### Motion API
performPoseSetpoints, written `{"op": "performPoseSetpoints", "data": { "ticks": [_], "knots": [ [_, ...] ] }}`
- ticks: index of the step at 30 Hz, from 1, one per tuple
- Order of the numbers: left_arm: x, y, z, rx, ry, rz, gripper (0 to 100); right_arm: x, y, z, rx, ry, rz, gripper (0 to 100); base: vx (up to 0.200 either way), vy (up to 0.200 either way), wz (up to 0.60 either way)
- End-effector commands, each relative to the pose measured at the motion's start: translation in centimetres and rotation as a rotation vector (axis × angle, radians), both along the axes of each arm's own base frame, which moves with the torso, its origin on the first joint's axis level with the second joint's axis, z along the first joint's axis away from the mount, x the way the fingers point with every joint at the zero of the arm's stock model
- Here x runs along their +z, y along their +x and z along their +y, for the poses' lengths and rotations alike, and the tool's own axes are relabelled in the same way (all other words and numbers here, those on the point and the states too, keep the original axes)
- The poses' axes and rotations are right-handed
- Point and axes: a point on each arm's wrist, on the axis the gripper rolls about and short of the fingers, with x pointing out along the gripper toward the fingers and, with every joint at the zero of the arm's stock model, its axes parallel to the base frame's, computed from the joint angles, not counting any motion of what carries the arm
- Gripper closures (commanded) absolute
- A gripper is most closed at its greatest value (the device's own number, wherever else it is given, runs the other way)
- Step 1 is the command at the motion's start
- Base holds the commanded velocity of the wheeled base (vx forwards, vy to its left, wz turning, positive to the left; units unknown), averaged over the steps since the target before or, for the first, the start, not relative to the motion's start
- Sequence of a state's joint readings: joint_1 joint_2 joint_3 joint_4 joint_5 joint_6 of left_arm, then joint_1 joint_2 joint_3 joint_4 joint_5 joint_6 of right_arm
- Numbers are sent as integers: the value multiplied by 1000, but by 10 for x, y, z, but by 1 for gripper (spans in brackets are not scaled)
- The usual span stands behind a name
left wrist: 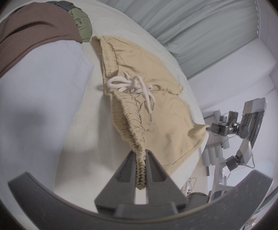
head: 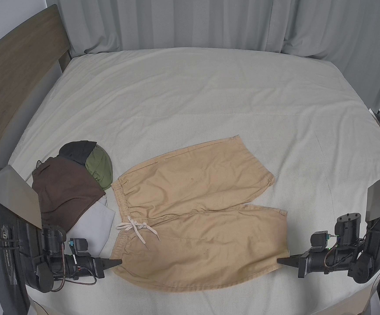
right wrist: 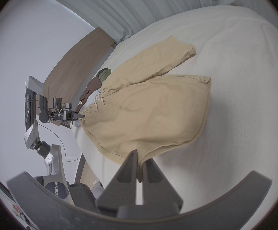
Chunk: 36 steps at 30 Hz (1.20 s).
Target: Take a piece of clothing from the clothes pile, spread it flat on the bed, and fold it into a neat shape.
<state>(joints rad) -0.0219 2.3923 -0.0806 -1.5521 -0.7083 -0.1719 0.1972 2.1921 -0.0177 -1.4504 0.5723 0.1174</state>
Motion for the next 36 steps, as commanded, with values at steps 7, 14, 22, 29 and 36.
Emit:
{"op": "performPoseSetpoints", "data": {
  "ticks": [7, 14, 22, 29, 36],
  "knots": [
    [13, 4, -2, -6, -27, -52, 100, 2, -2, 0, -5, 10, -8, 100, 0, 0, 0],
    [14, 6, -2, -5, -30, -57, 100, 4, -1, 0, -6, 15, -28, 100, 0, 0, 0],
    [15, 9, -2, -2, -35, -64, 100, 8, 2, 4, -14, 45, -47, 100, 0, 0, 0],
    [22, 13, -2, 38, -83, -52, 100, 18, 9, 6, -38, 86, -82, 100, 0, 0, 0],
    [26, 17, -2, 48, -96, -65, 100, 22, 15, 7, -51, 110, -98, 100, 0, 0, 0]
  ]
}}
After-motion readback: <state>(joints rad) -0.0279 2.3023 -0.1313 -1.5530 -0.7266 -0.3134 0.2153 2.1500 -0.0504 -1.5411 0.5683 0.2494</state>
